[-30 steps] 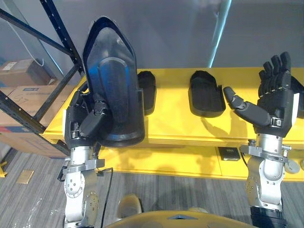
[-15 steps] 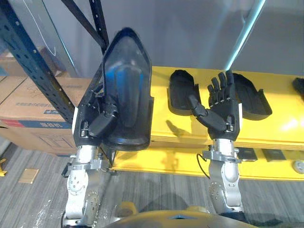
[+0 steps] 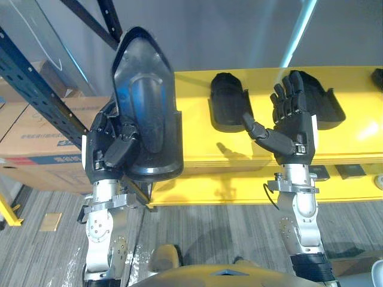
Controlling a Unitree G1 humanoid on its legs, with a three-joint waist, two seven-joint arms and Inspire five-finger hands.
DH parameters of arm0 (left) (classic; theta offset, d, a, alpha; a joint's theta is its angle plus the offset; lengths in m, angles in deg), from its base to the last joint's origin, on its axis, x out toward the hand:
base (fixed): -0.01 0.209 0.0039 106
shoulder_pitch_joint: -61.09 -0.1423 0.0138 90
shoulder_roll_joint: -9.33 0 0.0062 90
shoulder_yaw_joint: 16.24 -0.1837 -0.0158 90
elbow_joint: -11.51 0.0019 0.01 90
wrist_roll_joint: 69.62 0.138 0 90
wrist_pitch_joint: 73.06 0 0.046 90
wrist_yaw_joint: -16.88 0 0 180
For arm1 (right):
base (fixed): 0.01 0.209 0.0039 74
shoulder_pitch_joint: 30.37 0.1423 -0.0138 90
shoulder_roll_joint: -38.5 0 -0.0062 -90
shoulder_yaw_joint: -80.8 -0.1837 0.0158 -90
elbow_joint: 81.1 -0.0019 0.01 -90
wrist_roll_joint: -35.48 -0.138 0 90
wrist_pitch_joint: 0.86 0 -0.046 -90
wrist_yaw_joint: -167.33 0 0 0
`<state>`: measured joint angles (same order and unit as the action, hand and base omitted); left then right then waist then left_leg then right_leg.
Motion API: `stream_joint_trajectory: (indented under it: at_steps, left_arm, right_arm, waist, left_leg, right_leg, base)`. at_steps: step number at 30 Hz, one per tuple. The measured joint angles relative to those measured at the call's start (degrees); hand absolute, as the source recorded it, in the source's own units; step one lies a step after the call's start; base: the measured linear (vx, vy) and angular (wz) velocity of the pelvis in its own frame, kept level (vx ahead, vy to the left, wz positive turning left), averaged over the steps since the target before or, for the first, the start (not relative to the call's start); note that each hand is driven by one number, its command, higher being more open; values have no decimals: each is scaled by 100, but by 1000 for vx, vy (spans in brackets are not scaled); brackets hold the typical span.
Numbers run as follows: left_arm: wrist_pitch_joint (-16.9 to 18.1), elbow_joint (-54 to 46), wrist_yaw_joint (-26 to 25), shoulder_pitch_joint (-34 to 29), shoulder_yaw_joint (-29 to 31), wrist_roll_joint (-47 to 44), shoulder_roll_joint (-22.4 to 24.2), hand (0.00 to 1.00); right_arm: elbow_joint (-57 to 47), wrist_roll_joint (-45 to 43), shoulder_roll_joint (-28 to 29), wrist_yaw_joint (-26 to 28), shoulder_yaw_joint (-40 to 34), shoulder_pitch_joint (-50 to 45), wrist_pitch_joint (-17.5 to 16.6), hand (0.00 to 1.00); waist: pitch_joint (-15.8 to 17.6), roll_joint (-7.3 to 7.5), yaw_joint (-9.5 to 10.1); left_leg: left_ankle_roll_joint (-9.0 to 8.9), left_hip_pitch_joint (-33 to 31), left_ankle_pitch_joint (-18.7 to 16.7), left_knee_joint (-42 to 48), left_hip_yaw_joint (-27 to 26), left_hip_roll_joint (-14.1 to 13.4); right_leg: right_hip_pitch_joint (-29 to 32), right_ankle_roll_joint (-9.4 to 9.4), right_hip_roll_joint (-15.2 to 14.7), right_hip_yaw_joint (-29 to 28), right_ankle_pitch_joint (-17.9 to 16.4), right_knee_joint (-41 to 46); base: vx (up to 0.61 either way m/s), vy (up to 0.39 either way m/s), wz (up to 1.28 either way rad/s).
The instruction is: Walk over and take three plastic housings, then place them on the shelf
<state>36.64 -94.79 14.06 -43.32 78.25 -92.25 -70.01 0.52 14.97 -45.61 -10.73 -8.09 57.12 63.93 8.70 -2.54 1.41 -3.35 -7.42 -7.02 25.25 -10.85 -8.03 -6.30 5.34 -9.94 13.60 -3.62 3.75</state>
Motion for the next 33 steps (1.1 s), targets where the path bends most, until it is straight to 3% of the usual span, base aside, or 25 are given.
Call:
stream_joint_trajectory:
  at_steps: [5,12,17,27,29,33]
  left_arm:
    - [-20,345,-267,311,-39,437,-1,0]
    - [-684,740,-567,432,-20,780,-233,0]
    - [-987,1427,-821,1092,-15,781,-461,0]
    - [-1010,3087,-1688,2455,119,721,-677,0]
    - [-1009,3318,-1851,2661,238,642,-689,0]
    - [-1008,3708,-1968,3309,335,355,-700,0]
  right_arm:
    - [-3,-18,-160,107,-309,64,5,100]
    - [-119,-127,187,48,-258,-557,89,100]
    - [-83,-107,202,152,236,-587,234,100]
    - [385,-125,-79,424,444,156,582,100]
    - [400,-277,-304,653,660,329,653,100]
    - [396,-597,-370,1100,1001,802,708,100]
  waist:
    - [-21,-36,-208]
    - [-83,57,-344]
    - [-93,66,-352]
    - [-79,15,-515]
    - [-23,-56,-635]
    - [230,-182,-644]
  left_leg:
    - [-15,526,470,-1497,-4,308]
    - [87,1104,1022,-2836,-159,629]
    - [132,1079,1161,-2998,-144,647]
    - [106,731,1235,-2940,-296,583]
    - [102,703,1238,-2930,-337,570]
    - [67,561,1262,-2823,-411,535]
  right_leg:
    - [136,68,-157,53,177,27]
    - [132,203,-331,116,289,-82]
    - [210,232,-302,158,349,-97]
    - [647,190,-272,-10,444,-79]
    - [760,182,-273,-72,435,37]
    - [1107,125,-302,-172,291,471]
  base:
    - [-17,5,5]
    - [-32,47,1]
    - [-1,10,3]
    - [-15,8,-7]
    - [-17,5,-10]
    - [-55,-7,-11]
